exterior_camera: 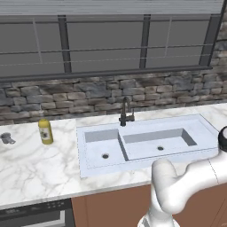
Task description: Pick the broccoli from the sink and place it in the bowl. Then pick the bowl and place it in the microwave. Then close the microwave door and press the start button.
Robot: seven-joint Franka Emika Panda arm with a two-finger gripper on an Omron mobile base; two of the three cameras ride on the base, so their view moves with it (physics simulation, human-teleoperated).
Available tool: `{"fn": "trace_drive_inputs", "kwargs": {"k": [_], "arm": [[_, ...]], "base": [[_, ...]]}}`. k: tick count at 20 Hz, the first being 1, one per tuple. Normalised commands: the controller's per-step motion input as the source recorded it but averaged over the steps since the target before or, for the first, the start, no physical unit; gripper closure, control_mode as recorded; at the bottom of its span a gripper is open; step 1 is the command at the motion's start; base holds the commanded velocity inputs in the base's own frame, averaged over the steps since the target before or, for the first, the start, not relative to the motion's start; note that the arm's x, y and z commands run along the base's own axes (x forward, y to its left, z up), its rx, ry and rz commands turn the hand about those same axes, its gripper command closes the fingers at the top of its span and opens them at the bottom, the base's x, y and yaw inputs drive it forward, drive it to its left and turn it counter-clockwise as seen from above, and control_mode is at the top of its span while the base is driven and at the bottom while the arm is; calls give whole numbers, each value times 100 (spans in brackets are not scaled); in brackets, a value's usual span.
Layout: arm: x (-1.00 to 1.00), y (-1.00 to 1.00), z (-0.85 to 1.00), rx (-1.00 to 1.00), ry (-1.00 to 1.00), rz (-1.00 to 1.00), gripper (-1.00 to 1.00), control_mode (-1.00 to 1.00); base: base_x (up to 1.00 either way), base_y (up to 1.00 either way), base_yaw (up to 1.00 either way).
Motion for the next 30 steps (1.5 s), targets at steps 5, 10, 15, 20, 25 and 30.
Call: {"fn": "trace_drive_inputs", "kwargs": {"k": [5,10,15,20,25,30], "arm": [[-100,100,-25,-1,20,-15,-100,-100],[-88,97,-47,0,20,-33,-100,-100],[0,47,-26,-2,-2,-16,-100,-100],[27,12,-13,-7,-19,2,-100,-100],[25,0,-25,-14,-22,16,-100,-100],[9,-13,-13,-25,-17,13,-100,-100]], "base": [[0,0,0],[0,0,0],[0,0,0],[0,0,0],[0,0,0],[0,0,0]]}}
